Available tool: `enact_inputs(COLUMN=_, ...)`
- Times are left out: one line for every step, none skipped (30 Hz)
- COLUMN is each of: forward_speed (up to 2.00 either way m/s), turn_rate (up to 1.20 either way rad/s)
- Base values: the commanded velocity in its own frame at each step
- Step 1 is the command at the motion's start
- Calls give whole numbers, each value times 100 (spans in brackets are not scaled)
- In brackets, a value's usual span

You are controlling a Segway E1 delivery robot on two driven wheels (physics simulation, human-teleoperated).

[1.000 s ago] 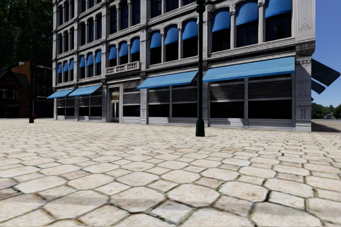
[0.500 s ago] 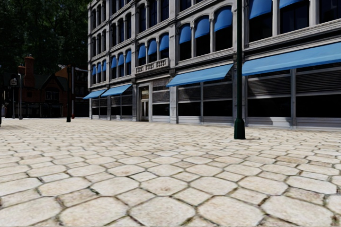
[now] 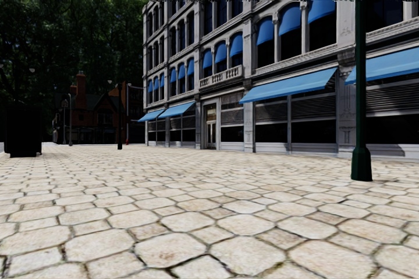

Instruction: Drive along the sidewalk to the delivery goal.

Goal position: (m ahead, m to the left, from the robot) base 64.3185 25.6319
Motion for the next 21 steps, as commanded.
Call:
enact_inputs(forward_speed=200, turn_rate=42)
enact_inputs(forward_speed=200, turn_rate=42)
enact_inputs(forward_speed=200, turn_rate=42)
enact_inputs(forward_speed=200, turn_rate=42)
enact_inputs(forward_speed=200, turn_rate=42)
enact_inputs(forward_speed=200, turn_rate=42)
enact_inputs(forward_speed=200, turn_rate=42)
enact_inputs(forward_speed=200, turn_rate=42)
enact_inputs(forward_speed=200, turn_rate=42)
enact_inputs(forward_speed=200, turn_rate=42)
enact_inputs(forward_speed=200, turn_rate=42)
enact_inputs(forward_speed=200, turn_rate=42)
enact_inputs(forward_speed=200, turn_rate=42)
enact_inputs(forward_speed=200, turn_rate=42)
enact_inputs(forward_speed=200, turn_rate=42)
enact_inputs(forward_speed=200, turn_rate=42)
enact_inputs(forward_speed=200, turn_rate=42)
enact_inputs(forward_speed=200, turn_rate=42)
enact_inputs(forward_speed=200, turn_rate=42)
enact_inputs(forward_speed=200, turn_rate=42)
enact_inputs(forward_speed=200, turn_rate=42)
